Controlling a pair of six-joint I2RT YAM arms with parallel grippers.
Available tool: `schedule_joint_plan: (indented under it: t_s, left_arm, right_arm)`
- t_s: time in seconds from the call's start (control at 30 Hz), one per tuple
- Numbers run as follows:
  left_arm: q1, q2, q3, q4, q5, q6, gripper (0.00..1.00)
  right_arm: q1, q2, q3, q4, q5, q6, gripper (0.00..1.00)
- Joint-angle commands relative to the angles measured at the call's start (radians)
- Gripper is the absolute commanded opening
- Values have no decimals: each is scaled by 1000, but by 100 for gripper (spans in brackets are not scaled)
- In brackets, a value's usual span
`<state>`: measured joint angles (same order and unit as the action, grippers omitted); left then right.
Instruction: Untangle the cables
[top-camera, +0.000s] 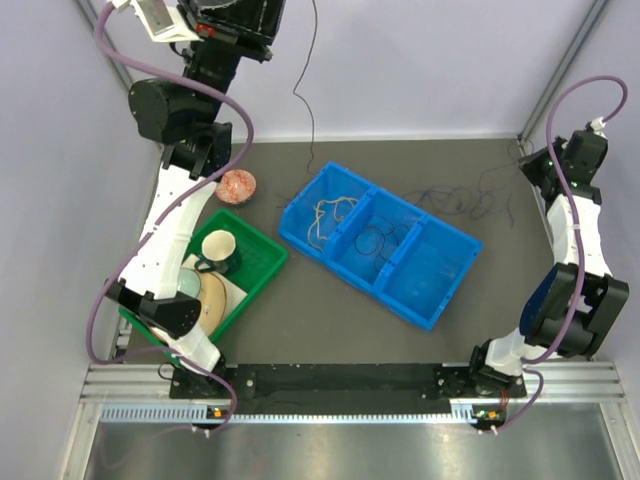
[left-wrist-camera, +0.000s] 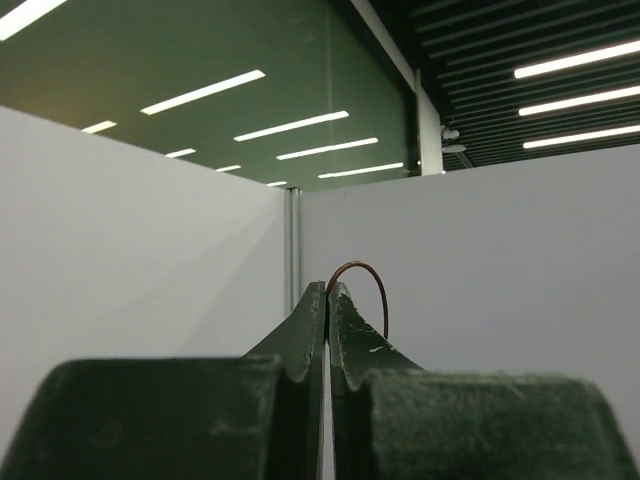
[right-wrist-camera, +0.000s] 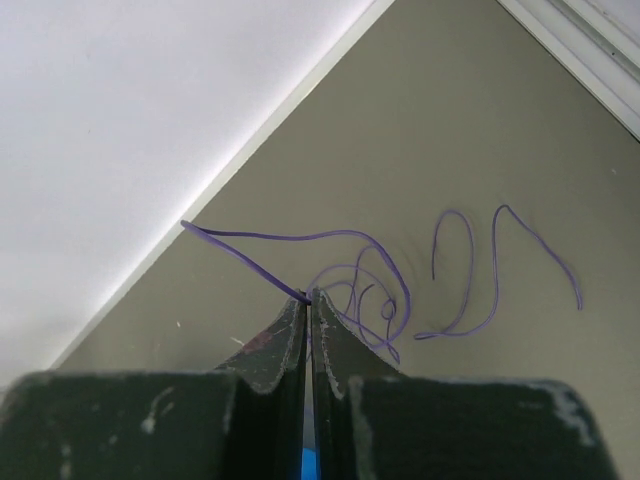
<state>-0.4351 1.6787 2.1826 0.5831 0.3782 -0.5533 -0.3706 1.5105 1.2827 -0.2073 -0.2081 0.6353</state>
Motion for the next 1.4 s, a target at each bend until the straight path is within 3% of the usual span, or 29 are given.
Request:
schedule_joint_plan:
  t_s: [0.0, 0.1, 0.13, 0.23, 0.27, 0.57, 0.9, 1.37]
  left_arm:
    - [-17, 10, 65, 41, 21, -31, 0]
    - [-24, 13, 74, 21, 21, -27, 0]
    - [-25, 13, 65, 18, 18, -23, 0]
    - [-25, 13, 51, 12, 8, -19, 0]
    - [-25, 15, 51, 12, 8, -20, 0]
    - [-40, 35, 56, 20, 25, -56, 0]
    - [-60, -13, -89, 61, 13, -71, 0]
    - [-70, 18, -57, 61, 18, -74, 0]
  right_arm:
    - [-2, 5, 21, 43, -39, -14, 0]
    - [-1, 43, 35, 19, -54, -26, 0]
    - [1, 56, 33, 7, -47, -34, 8]
    - [5, 82, 46, -41, -36, -55, 86]
    - [13, 77, 44, -43, -30, -63, 99]
    - [79, -38, 59, -41, 41, -91, 99]
    - [79, -35, 63, -43, 13, -71, 99]
    - [79, -33, 64, -52, 9, -69, 99]
